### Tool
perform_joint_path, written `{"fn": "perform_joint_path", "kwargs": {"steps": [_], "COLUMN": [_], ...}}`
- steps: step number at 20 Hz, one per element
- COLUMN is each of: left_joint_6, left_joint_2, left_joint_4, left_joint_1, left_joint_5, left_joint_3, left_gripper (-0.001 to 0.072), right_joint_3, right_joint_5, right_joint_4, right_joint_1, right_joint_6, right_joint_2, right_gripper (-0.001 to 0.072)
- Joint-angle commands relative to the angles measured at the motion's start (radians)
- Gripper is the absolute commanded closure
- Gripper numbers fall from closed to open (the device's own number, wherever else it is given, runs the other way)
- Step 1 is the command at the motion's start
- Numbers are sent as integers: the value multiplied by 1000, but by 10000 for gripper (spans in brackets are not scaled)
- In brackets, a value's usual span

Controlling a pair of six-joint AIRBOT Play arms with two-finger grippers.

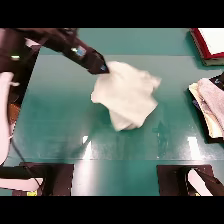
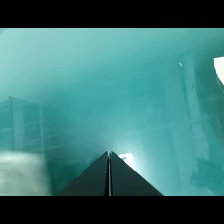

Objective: Fold the shirts.

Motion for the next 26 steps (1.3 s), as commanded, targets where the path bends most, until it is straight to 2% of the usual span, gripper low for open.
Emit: {"fn": "perform_joint_path", "kwargs": {"steps": [1, 2, 3, 6, 7, 9, 12, 16, 20, 26], "left_joint_6": [-43, -59, -74, -131, -131, -131, -131, -131, -165, -209], "left_joint_2": [-118, -117, -114, -108, -89, -23, 86, 106, 102, 96], "left_joint_4": [2, 7, 6, 5, 4, -31, -39, -103, -122, -164], "left_joint_1": [32, 61, 97, 180, 182, 155, 35, -124, -210, -212], "left_joint_5": [27, 11, -26, -209, -219, -137, 73, 261, 420, 604], "left_joint_3": [5, 5, 5, -24, -71, -219, -506, -771, -871, -876], "left_gripper": [70, 173, 224, 225, 225, 225, 224, 224, 223, 224], "right_joint_3": [1, 1, 1, 0, 0, 0, 0, 0, 0, 0], "right_joint_5": [-28, -37, -48, -48, -48, -49, -48, -46, -23, -1], "right_joint_4": [5, 5, 5, 5, 5, 5, 6, 7, 14, 14], "right_joint_1": [0, 0, 0, 0, 0, 0, 0, 0, 0, 0], "right_joint_6": [0, 0, 0, 0, 0, 0, 0, 0, 0, 0], "right_joint_2": [25, 33, 39, 42, 42, 42, 42, 42, 42, 45], "right_gripper": [694, 694, 694, 694, 694, 694, 693, 694, 694, 693]}}
